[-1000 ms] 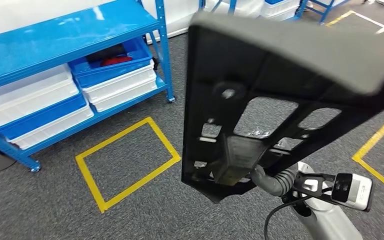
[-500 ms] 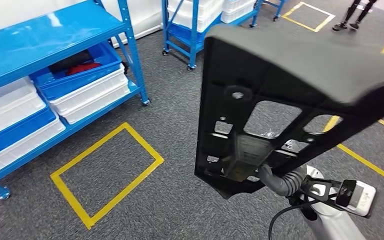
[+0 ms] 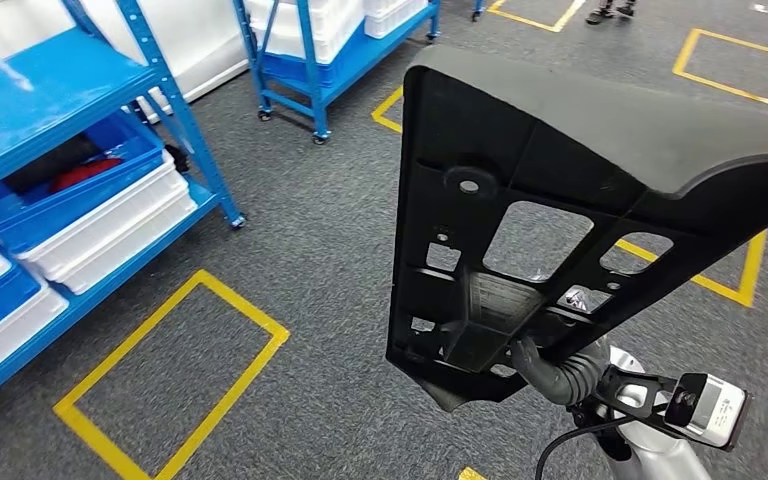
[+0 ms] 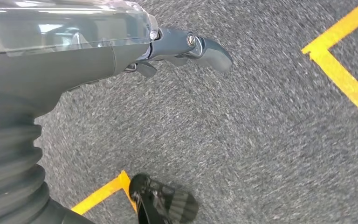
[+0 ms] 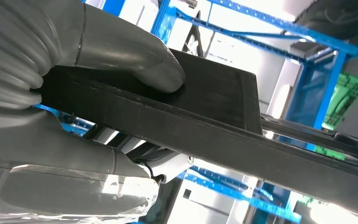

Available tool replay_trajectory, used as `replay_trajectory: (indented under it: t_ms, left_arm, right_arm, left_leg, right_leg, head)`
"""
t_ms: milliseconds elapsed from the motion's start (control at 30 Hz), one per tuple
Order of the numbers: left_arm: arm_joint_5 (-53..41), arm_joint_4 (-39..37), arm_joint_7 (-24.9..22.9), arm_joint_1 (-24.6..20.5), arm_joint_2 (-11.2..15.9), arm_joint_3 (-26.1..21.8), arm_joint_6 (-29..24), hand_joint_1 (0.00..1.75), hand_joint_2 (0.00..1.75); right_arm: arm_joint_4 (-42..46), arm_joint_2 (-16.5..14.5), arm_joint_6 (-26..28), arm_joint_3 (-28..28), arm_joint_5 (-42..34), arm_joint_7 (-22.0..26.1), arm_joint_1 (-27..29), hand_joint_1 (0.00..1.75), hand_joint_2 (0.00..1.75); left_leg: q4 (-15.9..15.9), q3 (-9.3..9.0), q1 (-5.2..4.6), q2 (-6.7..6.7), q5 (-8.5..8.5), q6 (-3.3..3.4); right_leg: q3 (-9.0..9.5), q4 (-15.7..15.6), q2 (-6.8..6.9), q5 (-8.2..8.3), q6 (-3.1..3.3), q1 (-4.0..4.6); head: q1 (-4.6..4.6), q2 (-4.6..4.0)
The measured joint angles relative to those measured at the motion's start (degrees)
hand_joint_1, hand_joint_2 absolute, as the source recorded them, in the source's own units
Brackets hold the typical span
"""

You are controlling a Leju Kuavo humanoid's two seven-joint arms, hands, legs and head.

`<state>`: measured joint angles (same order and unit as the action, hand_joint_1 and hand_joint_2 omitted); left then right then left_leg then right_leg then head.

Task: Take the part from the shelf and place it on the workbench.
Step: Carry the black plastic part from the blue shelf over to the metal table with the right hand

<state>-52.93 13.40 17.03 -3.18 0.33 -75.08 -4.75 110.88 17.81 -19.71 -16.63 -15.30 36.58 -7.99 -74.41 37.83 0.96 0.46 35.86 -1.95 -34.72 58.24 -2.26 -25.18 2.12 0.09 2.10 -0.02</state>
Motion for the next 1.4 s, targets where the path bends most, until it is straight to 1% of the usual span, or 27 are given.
replay_trajectory:
  t_ms: [33,67,133,200,267,300,367,433,467,500,533,567,633,700,767,800,867,900,967,1000,1033,1100,1167,1233,1300,1367,1400]
  left_arm:
    - [-0.20,0.00,-0.21,0.01,0.04,0.00,-0.07,0.00,1.75]
    - [-0.48,0.00,-0.51,-0.03,0.10,0.00,-0.10,0.00,1.75]
    - [-1.27,-0.01,-1.14,-0.14,0.28,0.07,-0.04,0.00,1.75]
    - [-2.12,-0.01,-1.68,-0.19,0.46,0.30,0.09,0.00,1.75]
    - [-2.71,-0.01,-1.95,-0.30,0.55,0.56,0.21,0.00,1.75]
    - [-3.00,-0.01,-1.97,-0.41,0.55,0.65,0.35,0.00,1.75]
    - [-3.74,-0.02,-1.94,-0.51,0.51,0.91,0.71,0.00,1.75]
    - [-4.47,-0.02,-1.98,-0.37,0.40,1.37,0.92,0.00,1.75]
    - [-4.66,-0.02,-2.08,-0.30,0.30,1.62,0.95,0.00,1.75]
    - [-4.79,-0.02,-2.19,-0.28,0.19,1.83,0.95,0.00,1.75]
    - [-4.83,-0.02,-2.30,-0.33,0.05,1.98,0.93,0.00,1.75]
    - [-4.84,-0.02,-2.37,-0.39,-0.09,2.07,0.93,0.00,1.75]
    - [-4.84,-0.02,-2.42,-0.51,-0.37,2.13,0.93,0.00,1.75]
    - [-4.84,-0.02,-2.44,-0.60,-0.53,2.15,0.92,0.00,1.75]
    - [-4.84,-0.02,-2.47,-0.79,-0.61,2.17,0.92,0.00,1.75]
    - [-4.84,-0.02,-2.51,-0.93,-0.65,2.19,0.93,0.00,1.75]
    - [-4.80,-0.02,-2.74,-1.09,-0.79,2.21,0.89,0.00,1.75]
    - [-4.74,-0.02,-2.87,-1.01,-0.85,2.21,0.83,0.00,1.75]
    - [-4.58,-0.02,-3.00,-0.65,-0.95,2.21,0.62,0.00,1.75]
    - [-4.49,-0.02,-2.94,-0.47,-0.99,2.21,0.52,0.00,1.75]
    - [-4.39,-0.02,-2.85,-0.37,-1.04,2.21,0.40,0.00,1.75]
    - [-4.20,-0.02,-2.67,-0.36,-1.10,2.20,0.25,0.00,1.75]
    - [-4.09,-0.02,-2.69,-0.41,-1.01,2.17,0.18,0.00,1.75]
    - [-3.96,-0.02,-2.83,-0.39,-0.85,2.12,0.14,0.00,1.75]
    - [-3.57,-0.01,-2.85,-0.51,-0.67,2.05,0.13,0.00,1.75]
    - [-2.90,0.00,-2.80,-0.69,-0.53,1.91,0.16,0.00,1.75]
    - [-2.58,0.00,-2.79,-0.70,-0.50,1.80,0.14,0.00,1.75]
  right_arm:
    - [0.00,-0.42,-0.27,0.38,-0.01,-0.02,0.41,1.75,1.75]
    - [0.00,-0.91,-0.43,0.89,0.09,-0.04,0.94,1.75,1.75]
    - [-0.02,-2.08,-0.43,1.96,0.67,-0.03,2.28,1.75,1.75]
    - [-0.03,-3.20,-0.09,2.99,1.56,0.09,4.01,1.75,1.75]
    - [-0.02,-4.03,0.20,3.88,2.13,0.21,5.72,1.75,1.75]
    - [0.01,-4.35,0.22,4.28,2.27,0.26,6.39,1.75,1.75]
    - [0.08,-4.93,0.13,5.03,2.59,0.42,7.24,1.75,1.75]
    - [0.10,-5.50,-0.28,5.63,2.79,0.62,8.16,1.75,1.75]
    - [0.09,-5.70,-0.65,5.87,2.79,0.68,8.60,1.75,1.75]
    - [0.07,-5.83,-1.04,6.08,2.67,0.72,8.94,1.75,1.75]
    - [0.05,-5.86,-1.44,6.33,2.44,0.73,9.06,1.75,1.75]
    - [0.04,-5.87,-1.73,6.59,2.19,0.72,9.05,1.75,1.75]
    - [0.04,-5.88,-2.02,7.14,1.78,0.66,8.91,1.75,1.75]
    - [0.06,-5.88,-2.06,7.50,1.64,0.60,8.80,1.75,1.75]
    - [0.08,-5.88,-2.06,7.74,1.55,0.57,8.76,1.75,1.75]
    - [0.13,-5.89,-2.16,7.85,1.44,0.56,8.75,1.75,1.75]
    - [0.25,-5.91,-2.79,7.98,0.85,0.40,8.30,1.75,1.75]
    - [0.27,-5.92,-3.30,7.97,0.30,0.23,7.88,1.75,1.75]
    - [0.15,-5.90,-4.37,7.97,-1.06,-0.18,6.77,1.75,1.75]
    - [0.08,-5.79,-4.87,7.99,-1.78,-0.37,6.25,1.75,1.75]
    - [0.05,-5.63,-5.27,8.02,-2.37,-0.50,5.79,1.75,1.75]
    - [0.40,-5.20,-5.75,8.23,-3.06,-0.77,5.28,1.75,1.75]
    - [1.17,-4.84,-5.92,8.44,-3.13,-0.95,5.13,1.75,1.75]
    - [2.01,-4.56,-6.03,8.49,-2.89,-0.98,5.19,1.75,1.75]
    - [2.94,-4.42,-6.51,8.30,-2.30,-0.78,5.51,1.75,1.75]
    - [3.71,-4.42,-7.36,7.31,-1.26,-0.43,5.43,1.75,1.75]
    - [3.89,-4.44,-7.74,6.37,-0.68,-0.27,5.17,1.75,1.75]
  left_leg:
    - [1.00,-0.03,-0.01,-0.13,-1.53,0.11]
    - [4.26,-1.14,-0.01,-0.54,-3.93,0.31]
    - [12.04,-4.21,0.08,-3.05,-7.62,0.80]
    - [15.61,-5.72,-0.01,-4.83,-8.35,1.15]
    - [16.11,-5.98,-0.15,-3.99,-8.45,1.61]
    - [16.51,-6.20,-0.10,-3.33,-8.64,1.95]
    - [17.29,-6.66,0.10,-1.81,-9.00,2.62]
    - [17.44,-6.84,-0.01,-0.26,-8.95,2.95]
    - [17.42,-6.85,-0.06,0.48,-8.86,2.93]
    - [17.41,-6.91,-0.07,1.23,-8.74,2.86]
    - [17.40,-7.04,-0.07,1.99,-8.59,2.75]
    - [17.40,-7.27,-0.07,2.71,-8.40,2.59]
    - [17.39,-7.89,-0.21,3.97,-7.90,2.11]
    - [17.39,-8.37,-0.42,4.97,-7.45,1.49]
    - [17.52,-8.74,-0.38,5.98,-7.16,0.80]
    - [17.33,-8.87,-0.26,5.64,-6.84,0.46]
    - [14.37,-7.87,-0.02,3.26,-4.77,0.05]
    - [11.16,-6.42,0.06,1.67,-3.03,0.01]
    - [3.37,-2.44,0.08,0.30,0.16,0.06]
    - [1.01,-0.99,0.07,0.08,0.51,0.11]
    - [0.74,-0.44,0.06,-0.05,-0.31,0.20]
    - [6.94,-2.50,0.11,-1.02,-4.88,0.51]
    - [13.91,-5.20,0.22,-3.73,-7.94,0.77]
    - [15.86,-5.99,0.09,-5.00,-8.11,1.04]
    - [16.30,-6.26,-0.01,-3.78,-8.43,1.66]
    - [17.03,-6.69,0.07,-2.37,-8.80,2.48]
    - [17.27,-6.84,0.05,-1.58,-8.88,2.82]
  right_leg:
    - [0.04,0.13,-0.82,-0.06,0.01,0.08]
    - [0.11,0.29,-1.62,-0.15,-0.02,0.13]
    - [0.06,0.69,-3.07,-0.36,-0.27,0.16]
    - [-0.28,0.87,-4.31,-0.35,-0.83,-0.05]
    - [-0.59,0.73,-5.50,-0.12,-1.64,-0.29]
    - [-0.75,0.97,-5.11,-0.28,-1.94,-0.28]
    - [-2.37,4.30,-2.17,-2.25,-2.38,-0.12]
    - [-6.03,11.59,0.99,-5.77,-2.75,-0.34]
    - [-7.75,14.81,1.52,-6.87,-2.95,-0.56]
    - [-8.65,16.38,1.81,-6.97,-3.14,-0.79]
    - [-8.24,15.50,2.07,-5.91,-3.29,-0.98]
    - [-6.61,12.42,2.54,-4.06,-3.36,-1.11]
    - [-2.09,4.17,4.73,-0.93,-3.20,-0.98]
    - [-0.07,0.38,5.81,-0.26,-2.67,-0.51]
    - [-0.15,0.21,4.58,-0.32,-2.01,-0.20]
    - [-0.05,-0.03,3.96,-0.24,-1.67,-0.24]
    - [0.26,-0.52,2.83,-0.02,-0.93,-0.46]
    - [0.37,-0.61,2.27,0.01,-0.65,-0.50]
    - [0.38,-0.55,0.83,-0.04,-0.33,-0.32]
    - [0.41,-0.48,-0.01,-0.07,-0.28,-0.21]
    - [0.46,-0.38,-0.85,-0.11,-0.29,-0.14]
    - [0.62,-0.02,-2.38,-0.35,-0.46,-0.13]
    - [0.45,0.47,-3.65,-0.59,-0.91,-0.16]
    - [0.01,0.63,-4.83,-0.49,-1.57,-0.40]
    - [-0.26,0.70,-5.54,-0.40,-2.26,-0.64]
    - [-1.25,3.08,-2.72,-1.77,-2.61,-0.43]
    - [-2.51,5.90,-0.69,-3.36,-2.67,-0.41]
  head:
    - [0.00,0.00]
    - [0.00,0.00]
    - [-0.01,0.00]
    - [-0.01,0.00]
    - [0.00,0.00]
    - [-0.01,0.00]
    - [-0.02,0.00]
    - [-0.02,0.00]
    - [-0.02,0.00]
    - [-0.02,0.00]
    - [-0.02,0.00]
    - [-0.02,0.00]
    - [-0.02,0.00]
    - [-0.01,0.00]
    - [-0.01,0.00]
    - [-0.01,0.00]
    - [0.00,0.00]
    - [0.00,0.00]
    - [0.00,0.00]
    - [0.00,0.00]
    - [0.00,0.00]
    - [0.00,0.00]
    - [0.00,0.00]
    - [0.00,0.00]
    - [-0.01,0.00]
    - [-0.01,0.00]
    - [-0.02,0.00]
